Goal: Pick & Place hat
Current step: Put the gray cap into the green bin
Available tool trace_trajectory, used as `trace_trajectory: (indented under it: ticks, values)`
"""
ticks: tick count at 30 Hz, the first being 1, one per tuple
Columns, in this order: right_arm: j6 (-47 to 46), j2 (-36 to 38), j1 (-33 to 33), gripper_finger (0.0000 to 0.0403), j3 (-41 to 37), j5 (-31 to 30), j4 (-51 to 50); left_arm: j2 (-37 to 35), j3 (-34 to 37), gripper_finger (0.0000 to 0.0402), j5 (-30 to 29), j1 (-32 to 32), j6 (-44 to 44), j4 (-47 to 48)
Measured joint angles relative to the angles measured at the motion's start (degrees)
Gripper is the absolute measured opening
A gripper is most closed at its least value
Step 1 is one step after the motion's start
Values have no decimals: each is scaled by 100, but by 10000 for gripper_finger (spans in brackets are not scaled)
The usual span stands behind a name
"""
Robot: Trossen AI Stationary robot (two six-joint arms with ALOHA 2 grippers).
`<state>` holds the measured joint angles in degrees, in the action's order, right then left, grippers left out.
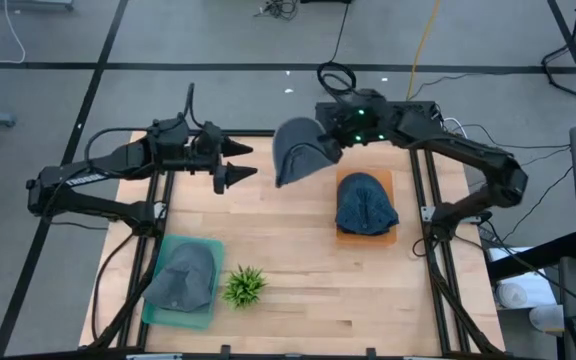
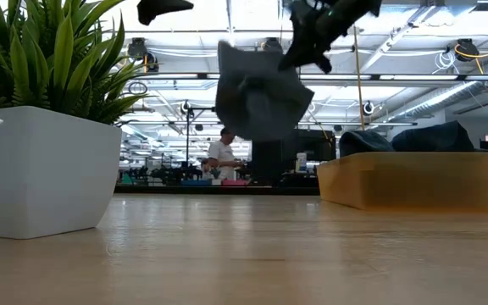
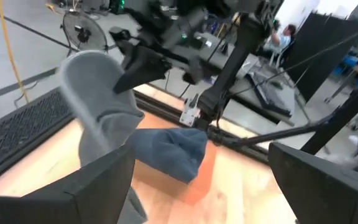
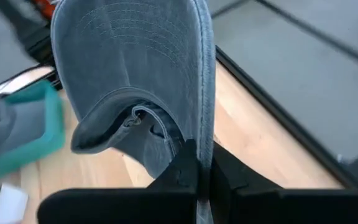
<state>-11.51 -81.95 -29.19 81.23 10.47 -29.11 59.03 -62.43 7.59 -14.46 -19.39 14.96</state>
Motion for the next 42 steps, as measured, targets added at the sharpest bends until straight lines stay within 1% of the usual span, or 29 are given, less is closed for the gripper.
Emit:
trace_trajectory:
  ticks: [6, 10, 13, 17, 22, 27, 31, 35, 42]
  values:
    - [997, 486, 312, 0, 0, 5, -184, 8, 0, 374, 12, 0, -203, -55]
    - [1604, 661, 608, 0, -4, 3, -521, 10, 0, 374, 38, 2, -212, -21]
    - [2134, 752, 913, 0, -39, 3, -651, 8, 0, 374, 229, 2, -235, -22]
    - [2849, 899, 1432, 0, -245, 8, -527, 34, 0, 374, 550, 3, -282, 19]
    - [3488, 1109, 2072, 0, -403, 10, -101, 60, 4, 374, 1022, -45, -365, 115]
    - [4005, 1287, 2643, 0, -411, -14, 685, 58, 4, 374, 1465, -96, -405, 117]
    - [4624, 1407, 3039, 0, -411, -10, 1318, 58, 4, 374, 1550, -79, -487, 109]
    - [5149, 1482, 3337, 0, -411, 0, 1675, 58, 4, 374, 1648, 9, -497, 50]
    - [5833, 1589, 3737, 0, -411, 12, 2136, 58, 4, 374, 1799, 292, -455, -578]
